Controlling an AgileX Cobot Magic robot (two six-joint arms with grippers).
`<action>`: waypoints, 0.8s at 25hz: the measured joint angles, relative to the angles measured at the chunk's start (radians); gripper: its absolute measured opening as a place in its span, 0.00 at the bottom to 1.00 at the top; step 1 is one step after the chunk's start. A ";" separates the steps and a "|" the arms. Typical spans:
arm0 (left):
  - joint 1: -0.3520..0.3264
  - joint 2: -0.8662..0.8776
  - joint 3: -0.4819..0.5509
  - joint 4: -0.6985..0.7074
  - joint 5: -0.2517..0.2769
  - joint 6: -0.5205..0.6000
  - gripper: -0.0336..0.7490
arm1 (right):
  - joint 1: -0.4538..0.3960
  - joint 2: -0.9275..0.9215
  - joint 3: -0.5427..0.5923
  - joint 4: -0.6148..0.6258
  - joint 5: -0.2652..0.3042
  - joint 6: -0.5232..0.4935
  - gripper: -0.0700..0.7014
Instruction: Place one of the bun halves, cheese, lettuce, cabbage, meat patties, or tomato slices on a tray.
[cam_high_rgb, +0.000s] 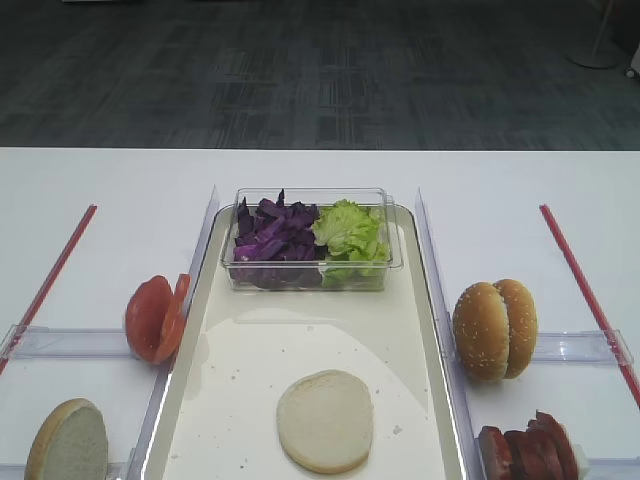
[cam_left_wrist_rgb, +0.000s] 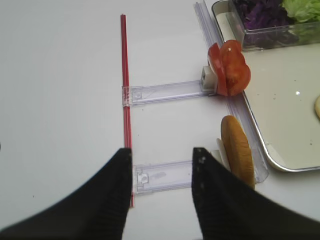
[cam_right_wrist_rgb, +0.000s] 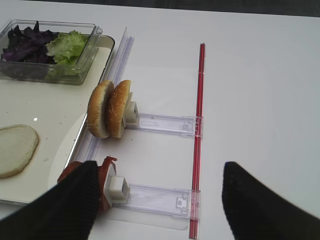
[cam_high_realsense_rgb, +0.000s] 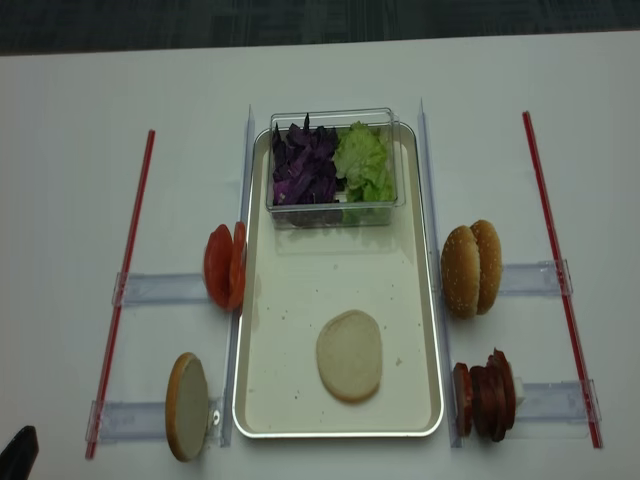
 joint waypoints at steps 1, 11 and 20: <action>0.000 0.000 0.000 0.000 0.000 0.000 0.40 | 0.000 0.000 0.000 0.000 0.000 0.000 0.79; 0.000 0.000 0.000 0.000 0.000 0.001 0.40 | 0.000 0.000 0.000 0.000 0.000 0.000 0.79; 0.000 0.000 0.000 0.000 0.000 0.002 0.40 | 0.000 0.000 0.000 0.000 0.000 0.004 0.79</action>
